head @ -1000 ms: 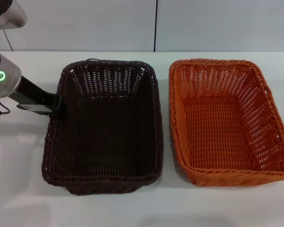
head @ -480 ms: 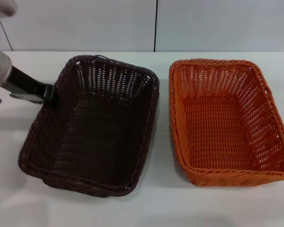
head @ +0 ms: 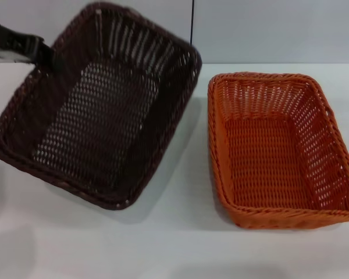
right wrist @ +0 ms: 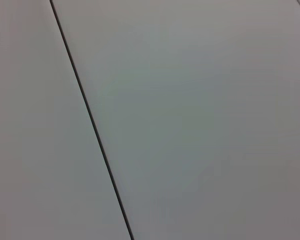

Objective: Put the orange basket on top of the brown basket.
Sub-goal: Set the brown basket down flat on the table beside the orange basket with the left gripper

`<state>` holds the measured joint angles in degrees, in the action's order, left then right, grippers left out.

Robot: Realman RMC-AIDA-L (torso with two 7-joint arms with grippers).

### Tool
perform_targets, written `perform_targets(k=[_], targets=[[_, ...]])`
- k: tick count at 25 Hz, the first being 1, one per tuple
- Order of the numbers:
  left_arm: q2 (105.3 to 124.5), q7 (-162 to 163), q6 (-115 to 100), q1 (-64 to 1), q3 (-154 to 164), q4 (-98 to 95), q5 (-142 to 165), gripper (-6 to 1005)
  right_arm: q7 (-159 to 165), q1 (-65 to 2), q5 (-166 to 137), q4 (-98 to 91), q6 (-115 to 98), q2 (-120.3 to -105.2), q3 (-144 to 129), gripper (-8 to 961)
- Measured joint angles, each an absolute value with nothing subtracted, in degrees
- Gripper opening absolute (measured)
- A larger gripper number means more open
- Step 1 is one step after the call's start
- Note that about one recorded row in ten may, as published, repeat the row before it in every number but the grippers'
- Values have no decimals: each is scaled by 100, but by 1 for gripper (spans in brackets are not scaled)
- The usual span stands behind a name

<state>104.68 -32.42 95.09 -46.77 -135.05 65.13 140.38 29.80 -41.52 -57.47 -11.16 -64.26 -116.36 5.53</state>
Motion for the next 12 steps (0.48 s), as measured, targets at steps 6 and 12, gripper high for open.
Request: perform_targets(k=[6,12], targets=[[10237,-3870,9937,-4833,-13455,6388,13915,202,2987,-4108,-5747,-1116,-6520,-11646,554,609],[10281,-4612,10291,-5084,-13363,6156,13864,201,2994,-4088,-5751,-1108,-6550,-11663,554,609]])
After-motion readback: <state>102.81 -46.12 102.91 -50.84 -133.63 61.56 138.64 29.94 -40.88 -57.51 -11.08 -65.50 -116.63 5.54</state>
